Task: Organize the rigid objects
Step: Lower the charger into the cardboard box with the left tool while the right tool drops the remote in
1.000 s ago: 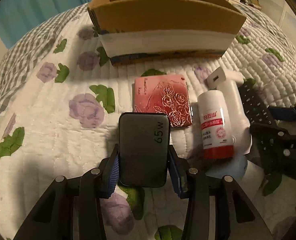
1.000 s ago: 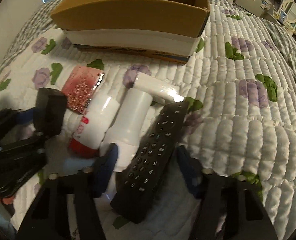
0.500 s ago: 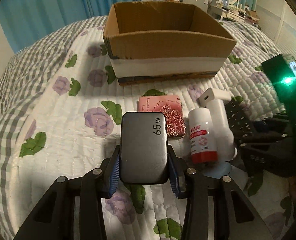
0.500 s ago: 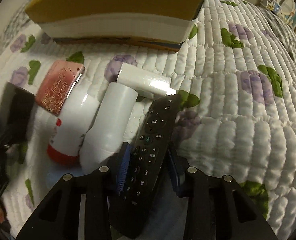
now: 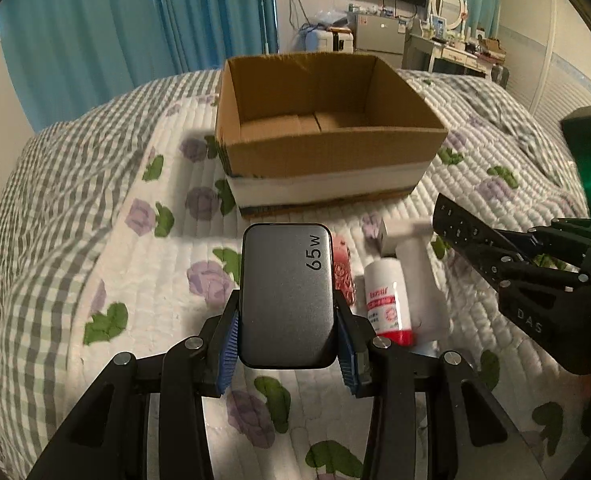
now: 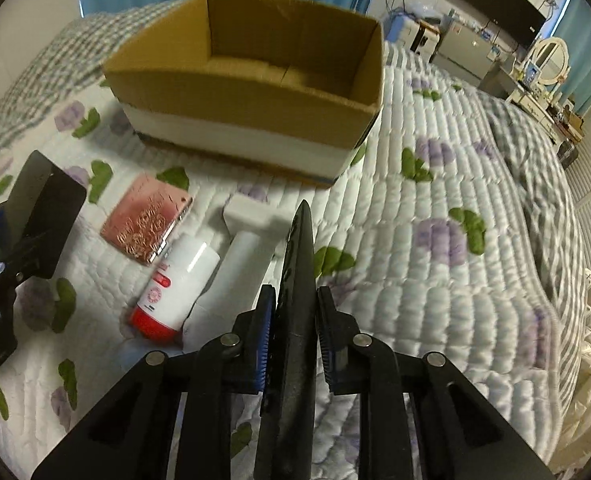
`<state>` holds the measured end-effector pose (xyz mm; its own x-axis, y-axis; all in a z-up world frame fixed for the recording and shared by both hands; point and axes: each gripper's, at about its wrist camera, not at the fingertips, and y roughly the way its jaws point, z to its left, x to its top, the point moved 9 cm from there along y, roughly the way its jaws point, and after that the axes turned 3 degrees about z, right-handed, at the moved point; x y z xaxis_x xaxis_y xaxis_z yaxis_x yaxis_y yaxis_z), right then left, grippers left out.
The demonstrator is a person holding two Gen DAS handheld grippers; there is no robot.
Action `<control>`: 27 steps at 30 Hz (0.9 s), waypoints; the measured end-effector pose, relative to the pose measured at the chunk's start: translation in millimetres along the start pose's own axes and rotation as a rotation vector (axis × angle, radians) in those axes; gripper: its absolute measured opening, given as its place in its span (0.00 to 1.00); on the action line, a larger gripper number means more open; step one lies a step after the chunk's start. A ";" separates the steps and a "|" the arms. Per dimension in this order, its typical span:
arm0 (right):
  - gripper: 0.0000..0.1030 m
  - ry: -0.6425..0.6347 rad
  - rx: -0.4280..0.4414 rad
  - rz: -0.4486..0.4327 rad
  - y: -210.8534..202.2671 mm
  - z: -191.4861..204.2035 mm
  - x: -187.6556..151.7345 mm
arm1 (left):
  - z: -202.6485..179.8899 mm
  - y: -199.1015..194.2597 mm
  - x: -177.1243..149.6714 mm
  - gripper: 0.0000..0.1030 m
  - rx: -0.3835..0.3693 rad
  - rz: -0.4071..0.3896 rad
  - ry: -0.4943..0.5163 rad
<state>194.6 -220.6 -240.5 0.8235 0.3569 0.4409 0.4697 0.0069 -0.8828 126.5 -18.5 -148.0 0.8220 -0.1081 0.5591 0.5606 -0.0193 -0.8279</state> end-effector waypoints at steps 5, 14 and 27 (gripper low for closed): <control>0.18 0.026 0.056 -0.101 -32.7 -3.8 13.3 | 0.2 -9.7 22.9 0.41 -0.003 -0.034 0.014; 0.18 -0.002 0.071 -0.268 -84.2 -12.0 94.9 | 12.3 -22.9 108.1 0.41 -0.033 -0.115 0.008; 0.18 0.021 0.067 -0.295 -29.8 -41.9 193.6 | 26.4 86.2 195.4 0.41 0.016 -0.063 -0.043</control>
<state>353.4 -190.9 -122.0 0.6617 0.3111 0.6822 0.6679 0.1691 -0.7248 338.1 -15.0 -108.9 0.7886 -0.0649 0.6115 0.6123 -0.0088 -0.7906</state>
